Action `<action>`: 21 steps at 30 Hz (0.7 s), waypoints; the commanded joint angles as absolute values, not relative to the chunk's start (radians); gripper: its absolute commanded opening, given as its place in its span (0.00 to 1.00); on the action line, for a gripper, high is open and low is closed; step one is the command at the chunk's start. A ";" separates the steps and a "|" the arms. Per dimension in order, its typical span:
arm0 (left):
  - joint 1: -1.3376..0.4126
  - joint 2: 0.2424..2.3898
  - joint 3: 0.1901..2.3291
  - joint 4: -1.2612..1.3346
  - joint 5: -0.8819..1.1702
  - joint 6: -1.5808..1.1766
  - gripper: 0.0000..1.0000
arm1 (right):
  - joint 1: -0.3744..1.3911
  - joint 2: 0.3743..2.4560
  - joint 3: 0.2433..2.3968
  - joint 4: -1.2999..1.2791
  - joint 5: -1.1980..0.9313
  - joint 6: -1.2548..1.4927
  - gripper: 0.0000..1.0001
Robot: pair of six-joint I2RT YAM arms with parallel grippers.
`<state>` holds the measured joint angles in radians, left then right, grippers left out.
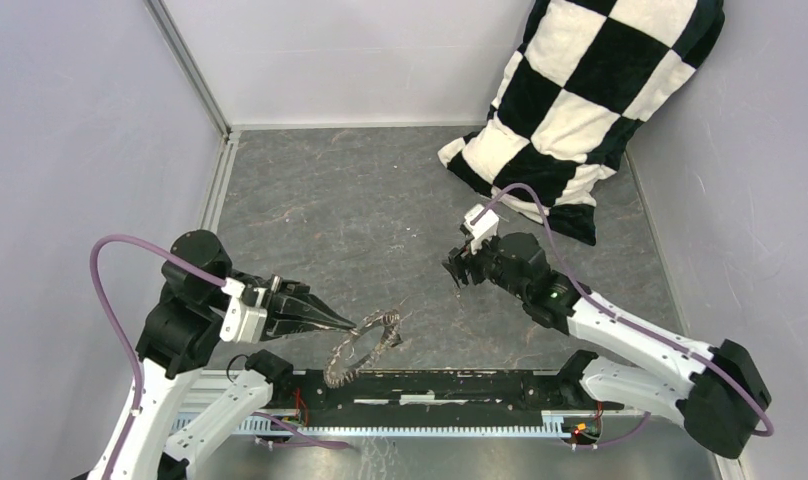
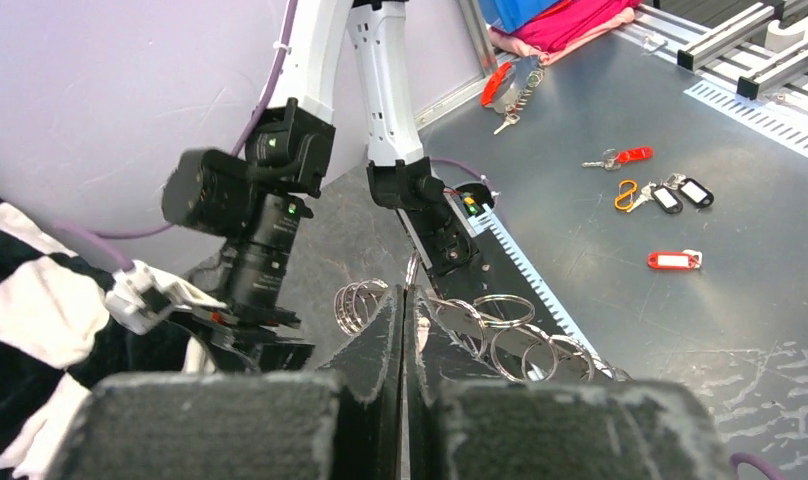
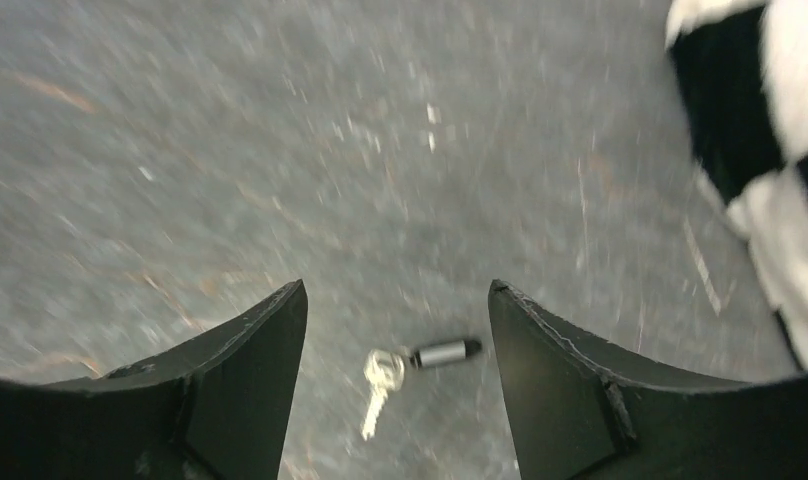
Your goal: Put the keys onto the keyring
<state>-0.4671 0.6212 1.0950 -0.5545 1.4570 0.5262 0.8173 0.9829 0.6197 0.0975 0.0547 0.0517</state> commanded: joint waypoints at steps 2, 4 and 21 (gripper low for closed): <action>-0.470 0.598 1.079 -0.592 1.426 0.559 0.02 | 0.752 1.052 0.524 0.097 0.002 0.042 0.70; -0.470 0.595 1.074 -0.618 1.419 0.586 0.02 | 0.739 1.078 0.482 0.133 -0.049 0.066 0.68; -0.471 0.562 1.048 -0.628 1.396 0.613 0.02 | 0.639 1.360 0.502 0.234 -0.221 0.191 0.45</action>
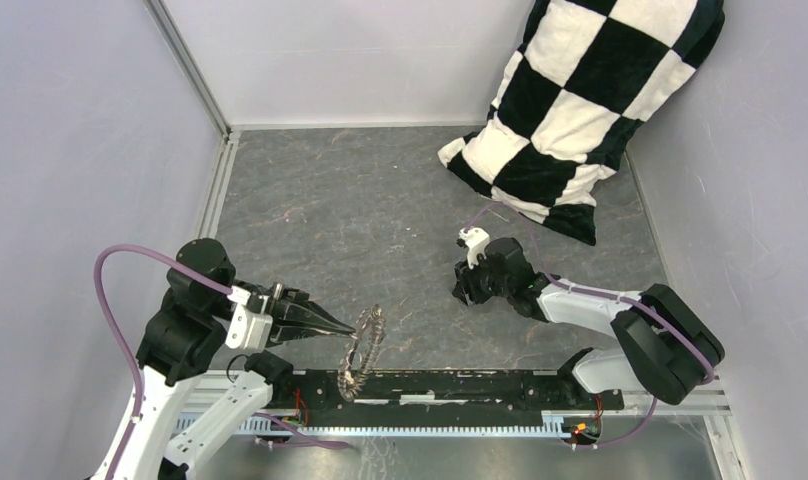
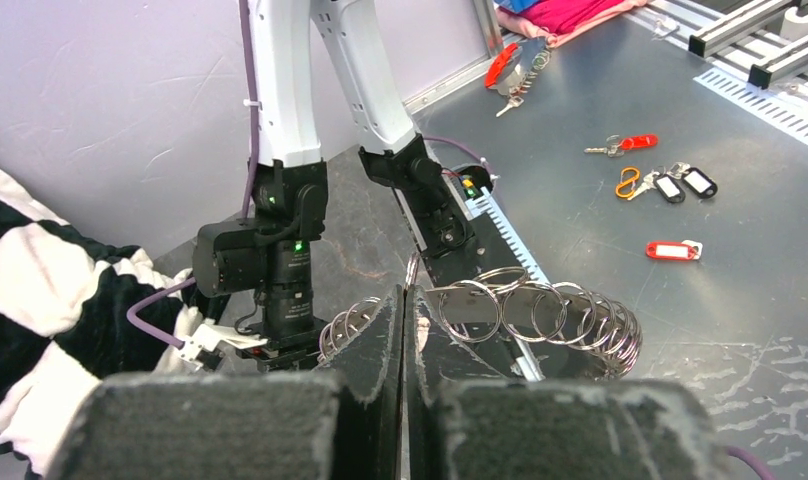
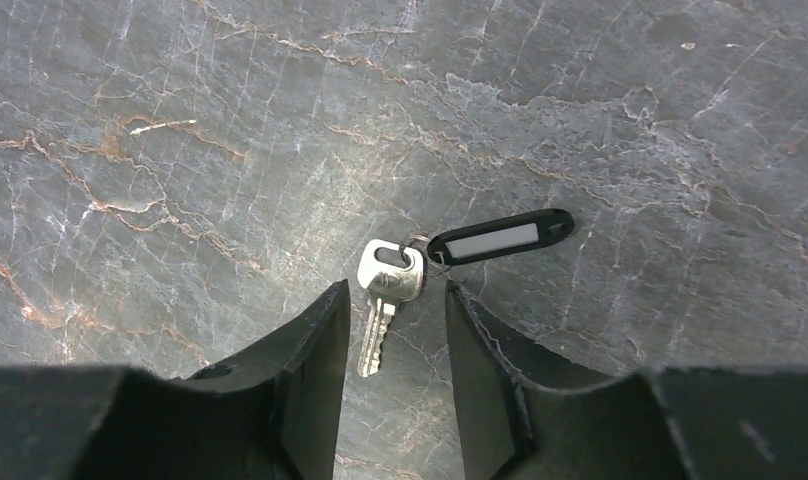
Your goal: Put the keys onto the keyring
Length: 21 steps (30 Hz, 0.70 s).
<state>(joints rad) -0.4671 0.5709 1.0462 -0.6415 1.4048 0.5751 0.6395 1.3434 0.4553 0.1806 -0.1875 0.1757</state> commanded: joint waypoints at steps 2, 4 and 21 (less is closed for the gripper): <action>-0.470 0.562 1.050 -0.627 1.394 0.615 0.02 | 0.640 1.364 0.500 0.228 -0.213 0.191 0.42; -0.469 0.563 1.051 -0.630 1.393 0.618 0.02 | 0.640 1.364 0.497 0.229 -0.206 0.187 0.39; -0.469 0.559 1.054 -0.630 1.384 0.618 0.02 | 0.640 1.454 0.584 0.178 -0.176 0.093 0.14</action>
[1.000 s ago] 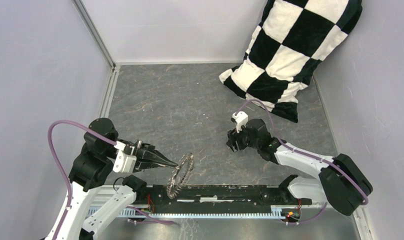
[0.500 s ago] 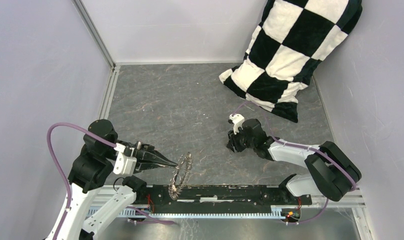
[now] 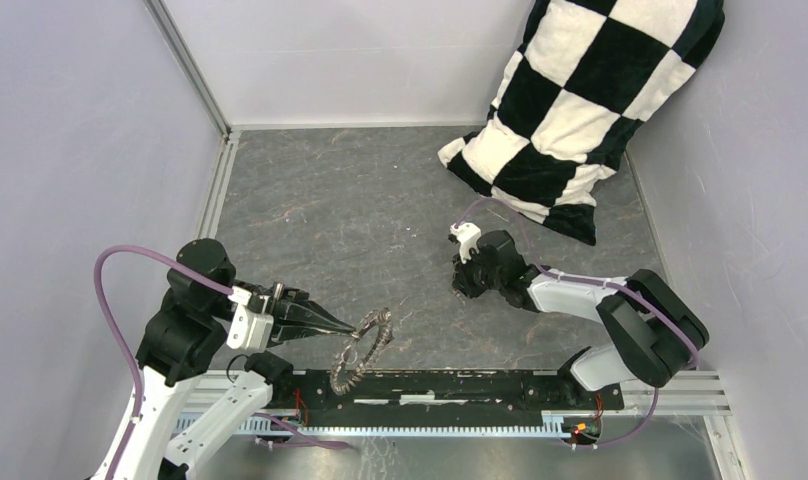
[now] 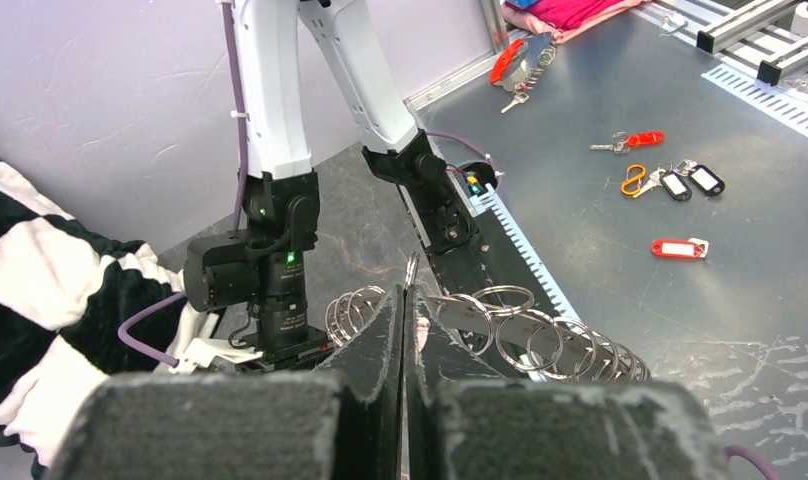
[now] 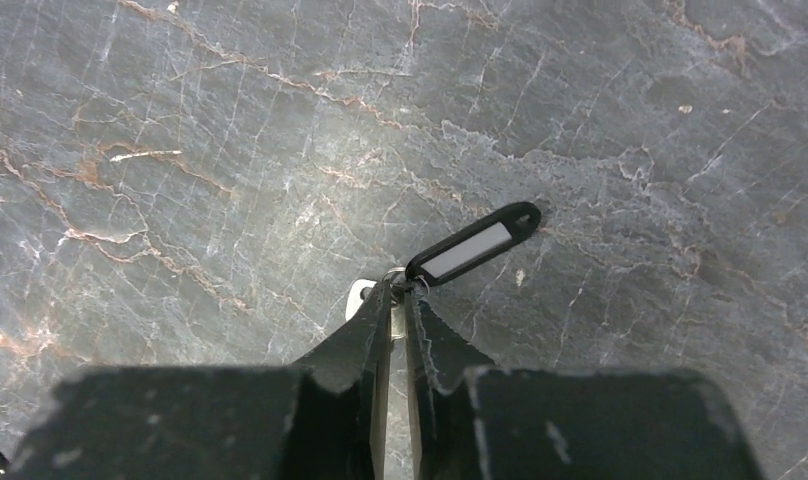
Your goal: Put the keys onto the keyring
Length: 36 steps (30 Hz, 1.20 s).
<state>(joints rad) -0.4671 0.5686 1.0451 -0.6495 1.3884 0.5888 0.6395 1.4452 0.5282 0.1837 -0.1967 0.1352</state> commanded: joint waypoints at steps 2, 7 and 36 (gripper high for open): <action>-0.469 0.557 1.054 -0.630 1.383 0.618 0.02 | 0.639 1.451 0.595 0.160 -0.175 0.079 0.10; -0.470 0.550 1.049 -0.630 1.378 0.620 0.02 | 0.651 1.426 0.653 0.086 -0.201 0.033 0.01; -0.470 0.526 1.033 -0.631 1.353 0.624 0.02 | 0.857 1.547 0.765 -0.064 0.247 0.124 0.33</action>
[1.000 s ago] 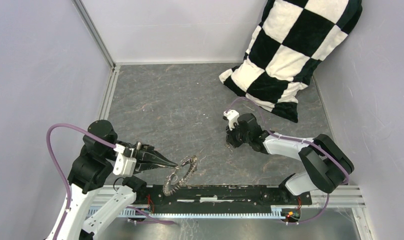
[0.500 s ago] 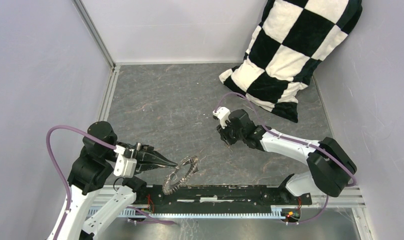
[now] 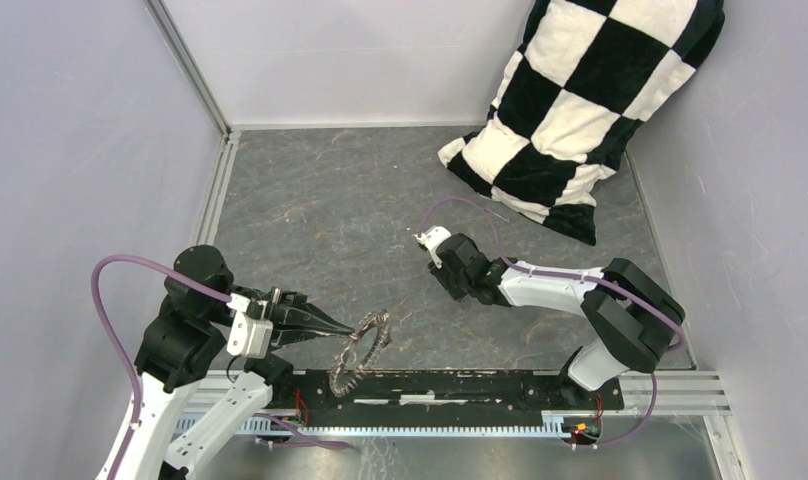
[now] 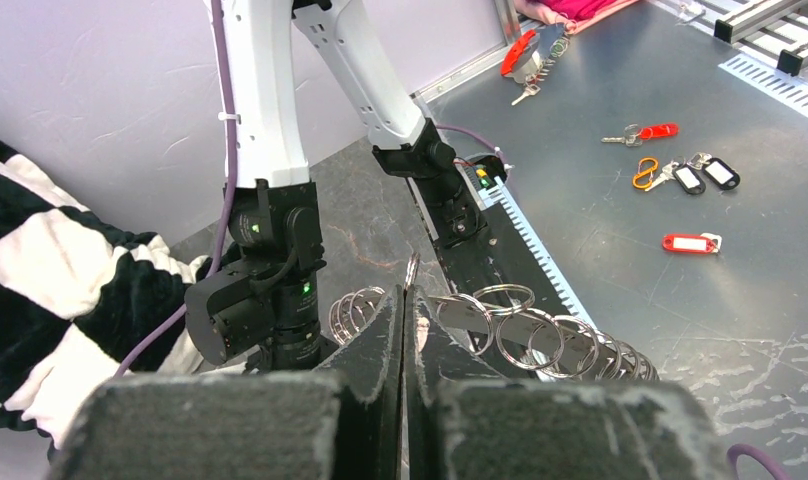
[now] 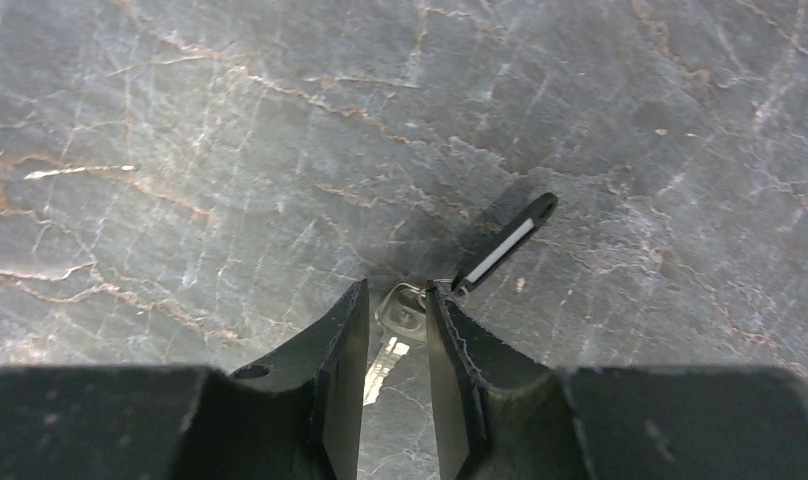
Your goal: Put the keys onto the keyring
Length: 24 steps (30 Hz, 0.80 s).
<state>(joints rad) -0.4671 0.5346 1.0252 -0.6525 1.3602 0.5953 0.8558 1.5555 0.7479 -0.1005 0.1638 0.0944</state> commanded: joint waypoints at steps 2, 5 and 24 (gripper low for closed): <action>-0.470 0.527 1.032 -0.630 1.353 0.627 0.02 | 0.857 1.546 0.757 -0.063 0.256 0.127 0.33; -0.470 0.532 1.035 -0.631 1.354 0.627 0.02 | 0.858 1.535 0.753 -0.064 0.252 0.130 0.33; -0.470 0.525 1.034 -0.635 1.344 0.627 0.02 | 0.821 1.547 0.739 -0.049 0.262 0.151 0.45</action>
